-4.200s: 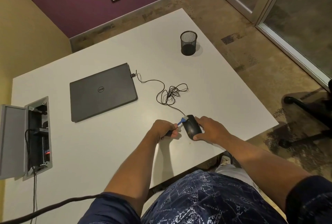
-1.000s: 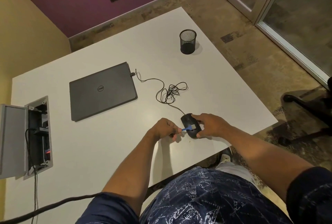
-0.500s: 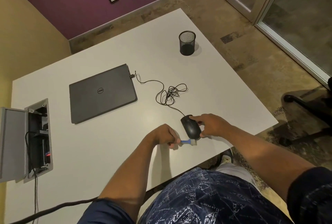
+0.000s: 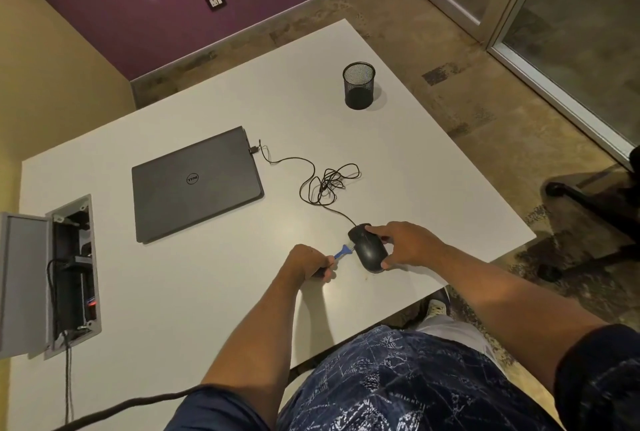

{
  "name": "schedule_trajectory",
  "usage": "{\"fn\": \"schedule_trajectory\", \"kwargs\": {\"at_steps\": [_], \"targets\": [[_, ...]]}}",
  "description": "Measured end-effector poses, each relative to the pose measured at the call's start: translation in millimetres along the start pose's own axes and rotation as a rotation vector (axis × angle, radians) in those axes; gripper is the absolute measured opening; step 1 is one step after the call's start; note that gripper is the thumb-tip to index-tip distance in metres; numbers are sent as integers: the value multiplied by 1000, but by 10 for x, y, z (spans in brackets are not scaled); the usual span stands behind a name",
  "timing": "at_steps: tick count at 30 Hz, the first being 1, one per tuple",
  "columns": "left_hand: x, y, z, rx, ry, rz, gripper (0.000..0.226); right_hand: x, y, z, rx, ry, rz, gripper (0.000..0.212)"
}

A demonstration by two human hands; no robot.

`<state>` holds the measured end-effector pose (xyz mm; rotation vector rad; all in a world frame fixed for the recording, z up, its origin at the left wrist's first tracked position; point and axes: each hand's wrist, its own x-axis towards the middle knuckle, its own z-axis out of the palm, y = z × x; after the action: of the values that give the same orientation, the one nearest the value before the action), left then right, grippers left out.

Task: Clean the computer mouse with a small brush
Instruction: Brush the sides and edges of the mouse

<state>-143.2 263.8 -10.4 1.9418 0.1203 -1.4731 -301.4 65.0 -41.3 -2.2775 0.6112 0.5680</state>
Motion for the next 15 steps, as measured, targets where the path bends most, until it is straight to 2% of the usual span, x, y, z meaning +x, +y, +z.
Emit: {"fn": "schedule_trajectory", "kwargs": {"at_steps": [4,7,10,15], "targets": [[-72,74,-38,-72,4,-95,23,-9,-6,-3,13,-4,0,101],[-155,119,-105,-38,4,-10,20,-12,-17,-8,18,0,1,101],[-255,150,-67,-38,-66,71,26,-14,-21,-10,12,2,0,100],[-207,169,12,103,31,54,20,-19,-13,-1,21,-1,4,100]]}}
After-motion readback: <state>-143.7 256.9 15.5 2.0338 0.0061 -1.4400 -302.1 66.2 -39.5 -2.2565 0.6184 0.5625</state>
